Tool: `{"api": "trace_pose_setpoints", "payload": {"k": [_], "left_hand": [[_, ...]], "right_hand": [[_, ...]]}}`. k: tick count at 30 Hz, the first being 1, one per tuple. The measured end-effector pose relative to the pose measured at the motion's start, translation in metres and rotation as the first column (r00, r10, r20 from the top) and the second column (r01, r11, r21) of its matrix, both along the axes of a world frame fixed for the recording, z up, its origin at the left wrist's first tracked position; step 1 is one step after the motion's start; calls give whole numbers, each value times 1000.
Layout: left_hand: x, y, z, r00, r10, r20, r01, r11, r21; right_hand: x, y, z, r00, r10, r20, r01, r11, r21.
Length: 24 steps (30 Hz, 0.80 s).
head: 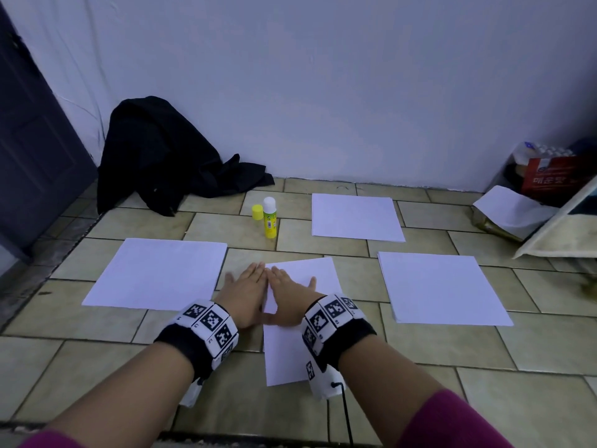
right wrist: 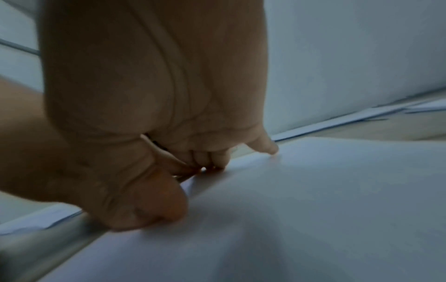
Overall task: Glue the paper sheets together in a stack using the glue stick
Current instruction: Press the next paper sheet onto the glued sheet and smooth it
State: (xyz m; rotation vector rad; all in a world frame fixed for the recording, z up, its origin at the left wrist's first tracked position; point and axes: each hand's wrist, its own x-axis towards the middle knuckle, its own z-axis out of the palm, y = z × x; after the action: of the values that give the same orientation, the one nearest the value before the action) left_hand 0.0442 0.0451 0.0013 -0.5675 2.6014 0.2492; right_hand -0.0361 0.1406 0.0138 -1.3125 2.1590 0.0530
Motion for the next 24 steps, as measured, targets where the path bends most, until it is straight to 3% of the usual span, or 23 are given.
{"api": "trace_pose_setpoints", "payload": {"k": [9, 14, 18, 21, 24], "left_hand": [[2, 0, -3, 999, -7, 34, 9, 999, -53], [3, 1, 3, 998, -39, 40, 42, 997, -67], [7, 4, 16, 998, -35, -60, 24, 983, -181], [8, 6, 21, 971, -92, -219, 52, 982, -180], [5, 15, 19, 973, -122, -197, 100, 988, -119]], "right_hand": [[-75, 46, 11, 926, -377, 37, 377, 926, 6], [-72, 46, 10, 952, -297, -71, 295, 955, -32], [-47, 41, 11, 907, -225, -356, 215, 974, -69], [-17, 34, 2, 926, -204, -319, 186, 979, -86], [-2, 25, -6, 942, -213, -260, 191, 976, -107]]}}
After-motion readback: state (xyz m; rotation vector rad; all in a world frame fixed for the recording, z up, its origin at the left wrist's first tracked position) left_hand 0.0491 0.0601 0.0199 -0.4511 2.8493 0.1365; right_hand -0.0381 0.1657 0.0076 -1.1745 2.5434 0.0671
